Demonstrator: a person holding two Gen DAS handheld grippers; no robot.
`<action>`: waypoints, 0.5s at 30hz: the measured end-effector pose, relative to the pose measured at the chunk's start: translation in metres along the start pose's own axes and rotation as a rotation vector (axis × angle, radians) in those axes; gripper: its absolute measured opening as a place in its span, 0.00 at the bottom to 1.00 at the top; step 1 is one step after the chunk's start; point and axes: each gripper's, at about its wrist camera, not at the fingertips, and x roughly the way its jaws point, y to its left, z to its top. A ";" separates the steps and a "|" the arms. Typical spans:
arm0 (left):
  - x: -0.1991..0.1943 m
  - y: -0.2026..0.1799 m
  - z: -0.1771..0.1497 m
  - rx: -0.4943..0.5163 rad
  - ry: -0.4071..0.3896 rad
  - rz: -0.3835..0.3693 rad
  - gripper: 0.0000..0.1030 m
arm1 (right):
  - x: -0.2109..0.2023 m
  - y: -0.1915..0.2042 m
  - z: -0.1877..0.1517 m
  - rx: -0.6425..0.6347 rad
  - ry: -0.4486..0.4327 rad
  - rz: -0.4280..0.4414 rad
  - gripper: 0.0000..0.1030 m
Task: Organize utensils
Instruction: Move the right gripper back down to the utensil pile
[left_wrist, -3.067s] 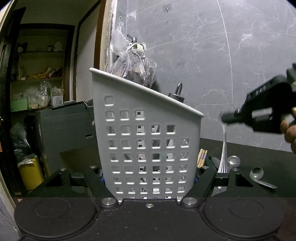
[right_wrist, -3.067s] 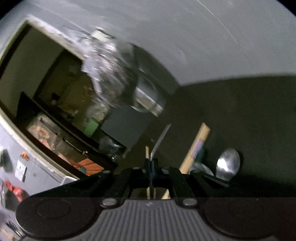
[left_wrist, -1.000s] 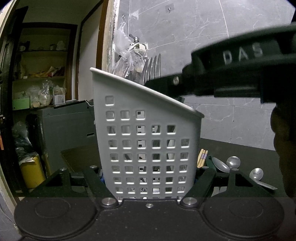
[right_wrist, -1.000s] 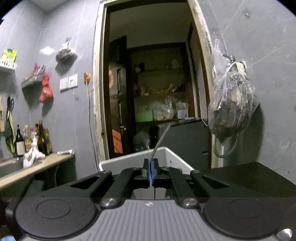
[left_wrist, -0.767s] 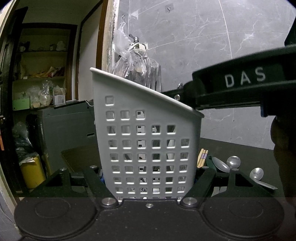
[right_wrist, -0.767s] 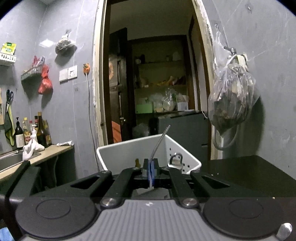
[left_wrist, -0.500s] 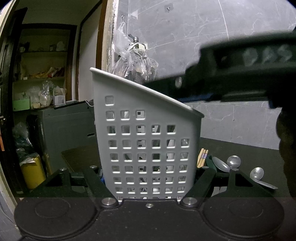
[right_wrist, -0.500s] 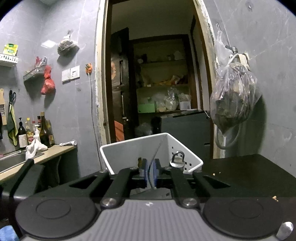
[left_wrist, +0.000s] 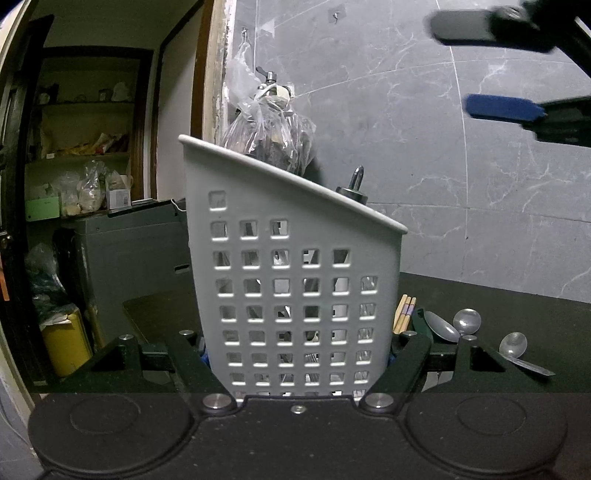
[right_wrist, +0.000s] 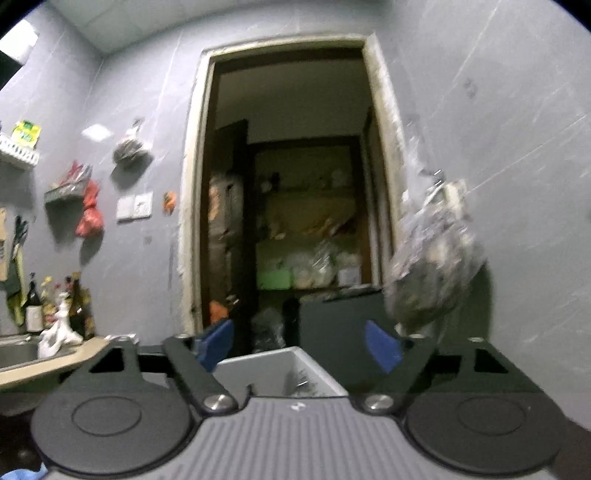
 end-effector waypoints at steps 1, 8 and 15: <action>0.000 0.000 0.000 0.001 0.000 0.000 0.74 | -0.005 -0.005 0.002 0.003 -0.009 -0.016 0.88; 0.000 0.001 0.002 0.006 0.002 0.003 0.74 | -0.031 -0.043 -0.001 0.078 -0.024 -0.120 0.99; 0.001 0.001 0.002 0.008 0.004 0.003 0.74 | -0.046 -0.073 -0.019 0.148 0.029 -0.205 1.00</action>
